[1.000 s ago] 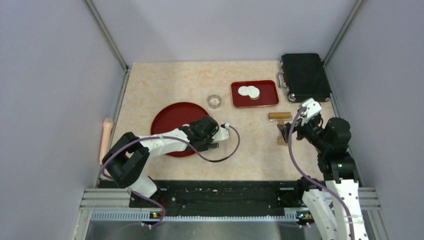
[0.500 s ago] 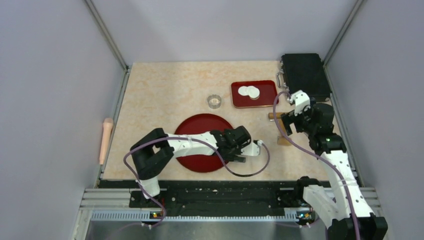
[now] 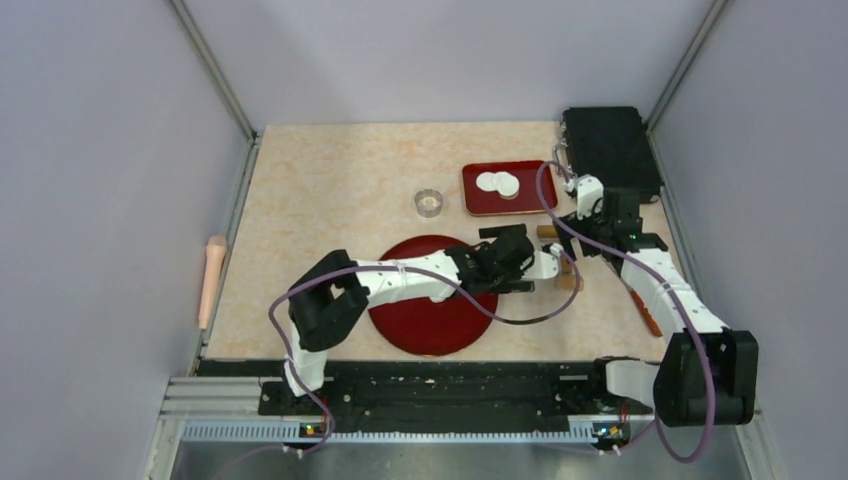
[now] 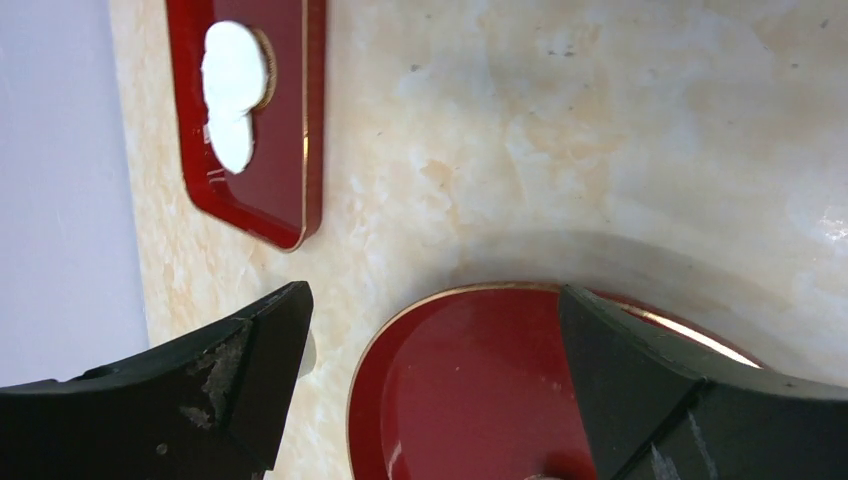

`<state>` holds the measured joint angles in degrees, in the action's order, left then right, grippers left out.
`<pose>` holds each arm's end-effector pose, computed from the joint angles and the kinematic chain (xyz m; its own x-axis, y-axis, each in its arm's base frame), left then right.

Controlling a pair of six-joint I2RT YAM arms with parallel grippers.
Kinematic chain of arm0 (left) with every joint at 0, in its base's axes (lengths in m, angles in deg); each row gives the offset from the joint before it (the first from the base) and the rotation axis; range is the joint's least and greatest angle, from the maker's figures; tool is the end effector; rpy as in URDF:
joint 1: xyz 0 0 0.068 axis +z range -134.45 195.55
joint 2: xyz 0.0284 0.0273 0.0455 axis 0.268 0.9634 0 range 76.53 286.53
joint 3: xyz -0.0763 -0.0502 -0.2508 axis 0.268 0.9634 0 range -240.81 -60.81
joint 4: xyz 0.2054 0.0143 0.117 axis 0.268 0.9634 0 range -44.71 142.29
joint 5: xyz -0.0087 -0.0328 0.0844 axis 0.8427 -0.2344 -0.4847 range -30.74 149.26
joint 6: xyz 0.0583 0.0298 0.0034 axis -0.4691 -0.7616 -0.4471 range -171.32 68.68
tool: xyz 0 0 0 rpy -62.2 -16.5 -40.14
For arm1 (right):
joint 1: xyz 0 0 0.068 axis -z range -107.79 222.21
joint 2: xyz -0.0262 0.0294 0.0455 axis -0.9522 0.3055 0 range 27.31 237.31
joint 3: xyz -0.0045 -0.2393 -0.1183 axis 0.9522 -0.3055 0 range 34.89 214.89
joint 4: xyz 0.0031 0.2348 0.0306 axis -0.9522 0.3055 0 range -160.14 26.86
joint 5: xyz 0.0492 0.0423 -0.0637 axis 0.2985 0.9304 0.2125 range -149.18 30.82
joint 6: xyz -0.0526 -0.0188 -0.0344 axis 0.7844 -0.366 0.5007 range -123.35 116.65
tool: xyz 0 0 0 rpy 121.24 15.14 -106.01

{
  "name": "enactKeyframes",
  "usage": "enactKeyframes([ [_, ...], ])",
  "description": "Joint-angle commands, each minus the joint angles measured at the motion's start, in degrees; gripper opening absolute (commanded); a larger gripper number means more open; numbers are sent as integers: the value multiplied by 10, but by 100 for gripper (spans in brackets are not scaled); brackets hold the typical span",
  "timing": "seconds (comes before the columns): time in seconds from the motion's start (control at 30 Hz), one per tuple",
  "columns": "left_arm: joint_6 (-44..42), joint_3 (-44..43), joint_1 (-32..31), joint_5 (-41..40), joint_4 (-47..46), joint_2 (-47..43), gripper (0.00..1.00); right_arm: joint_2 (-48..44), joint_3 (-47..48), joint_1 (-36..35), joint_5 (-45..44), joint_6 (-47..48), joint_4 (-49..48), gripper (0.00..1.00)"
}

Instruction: Roll out the dumpling wrappers from the dough

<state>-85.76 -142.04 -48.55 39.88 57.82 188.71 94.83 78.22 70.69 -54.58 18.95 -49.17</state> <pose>0.2009 -0.3745 0.2071 0.1725 0.8660 -0.4693 0.7832 0.1684 0.5985 0.2336 0.0104 0.2281 -0.6245 -0.3950 -0.6738 -0.3458 0.9134 -0.2149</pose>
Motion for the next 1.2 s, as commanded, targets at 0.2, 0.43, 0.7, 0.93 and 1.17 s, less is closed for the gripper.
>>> enactKeyframes([
  [0.2, 70, 100, 101, -13, 39, -220, 99, 119, 83, 8, 22, -65, -4, 85],
  [0.43, 108, 199, 279, 22, 98, -293, 99, 183, 89, 8, 22, -74, -4, 78],
  [0.7, 110, 247, 319, 86, 152, -252, 98, 240, 92, 8, 44, -66, 16, 66],
  [0.93, 133, 204, 340, 139, 197, -137, 97, 249, 91, 8, 54, -51, 28, 46],
  [1.17, 148, 174, 367, 188, 211, -79, 78, 218, 90, 7, 59, -42, 29, 25],
])
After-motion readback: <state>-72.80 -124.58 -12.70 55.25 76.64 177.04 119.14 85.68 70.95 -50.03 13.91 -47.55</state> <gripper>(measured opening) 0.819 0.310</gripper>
